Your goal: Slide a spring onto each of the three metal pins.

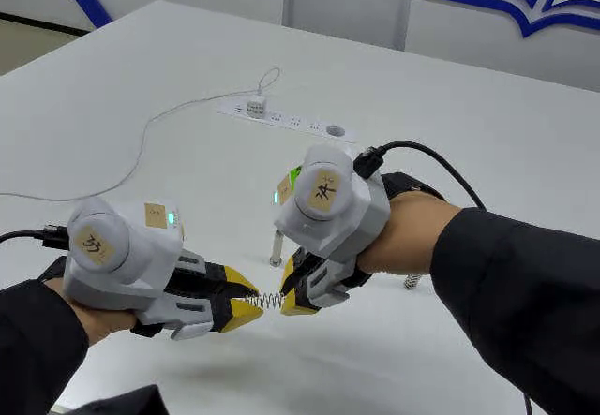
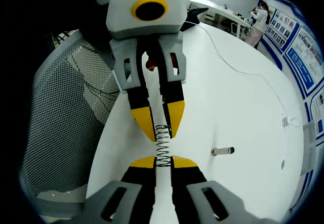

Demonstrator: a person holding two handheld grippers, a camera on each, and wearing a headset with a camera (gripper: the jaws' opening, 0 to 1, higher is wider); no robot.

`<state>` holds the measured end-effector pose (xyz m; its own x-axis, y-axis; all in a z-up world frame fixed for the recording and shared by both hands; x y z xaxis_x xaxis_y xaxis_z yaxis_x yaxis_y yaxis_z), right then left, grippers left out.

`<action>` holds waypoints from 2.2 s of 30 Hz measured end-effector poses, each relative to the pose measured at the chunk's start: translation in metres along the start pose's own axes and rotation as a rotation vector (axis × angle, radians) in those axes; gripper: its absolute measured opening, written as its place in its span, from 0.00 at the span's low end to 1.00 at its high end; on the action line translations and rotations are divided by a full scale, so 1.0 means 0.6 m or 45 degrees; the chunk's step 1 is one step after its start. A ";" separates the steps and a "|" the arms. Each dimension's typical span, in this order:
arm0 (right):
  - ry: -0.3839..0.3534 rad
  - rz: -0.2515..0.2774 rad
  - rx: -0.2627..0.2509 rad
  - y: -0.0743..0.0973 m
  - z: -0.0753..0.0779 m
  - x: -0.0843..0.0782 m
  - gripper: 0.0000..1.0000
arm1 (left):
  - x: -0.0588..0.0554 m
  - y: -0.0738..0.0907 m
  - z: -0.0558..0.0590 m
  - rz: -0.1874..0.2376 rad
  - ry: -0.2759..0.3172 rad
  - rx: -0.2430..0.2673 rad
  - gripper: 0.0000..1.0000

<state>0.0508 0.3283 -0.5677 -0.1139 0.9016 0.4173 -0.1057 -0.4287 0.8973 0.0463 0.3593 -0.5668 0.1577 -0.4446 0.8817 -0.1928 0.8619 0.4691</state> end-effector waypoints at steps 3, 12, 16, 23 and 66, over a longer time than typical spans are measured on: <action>-0.009 0.003 0.005 0.000 -0.001 -0.003 0.12 | 0.000 -0.001 0.000 0.004 -0.014 -0.008 0.12; -0.037 0.008 0.016 -0.002 -0.004 -0.007 0.13 | -0.002 -0.001 0.002 0.005 -0.038 -0.030 0.11; -0.046 -0.003 0.024 -0.008 -0.005 -0.015 0.14 | 0.004 0.000 0.006 0.031 -0.033 -0.045 0.10; -0.046 -0.005 0.031 -0.008 -0.009 -0.020 0.13 | 0.009 0.001 0.009 0.049 -0.025 -0.050 0.10; -0.052 0.152 -0.033 0.042 0.022 0.060 0.12 | -0.003 0.004 -0.007 0.009 0.030 0.023 0.16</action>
<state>0.0573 0.3504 -0.5282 -0.0872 0.8452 0.5272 -0.1192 -0.5343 0.8369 0.0498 0.3634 -0.5678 0.1792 -0.4321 0.8838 -0.2116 0.8604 0.4636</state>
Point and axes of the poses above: the centre of the closed fingertips' face, and the gripper's own axes: y roughly backward along the fingers, z roughly to its right, x roughly out of its top, the point moved 2 cm from there along y, roughly backward along the fingers, and after that the axes turned 5 degrees about -x, right-handed, at the moved point
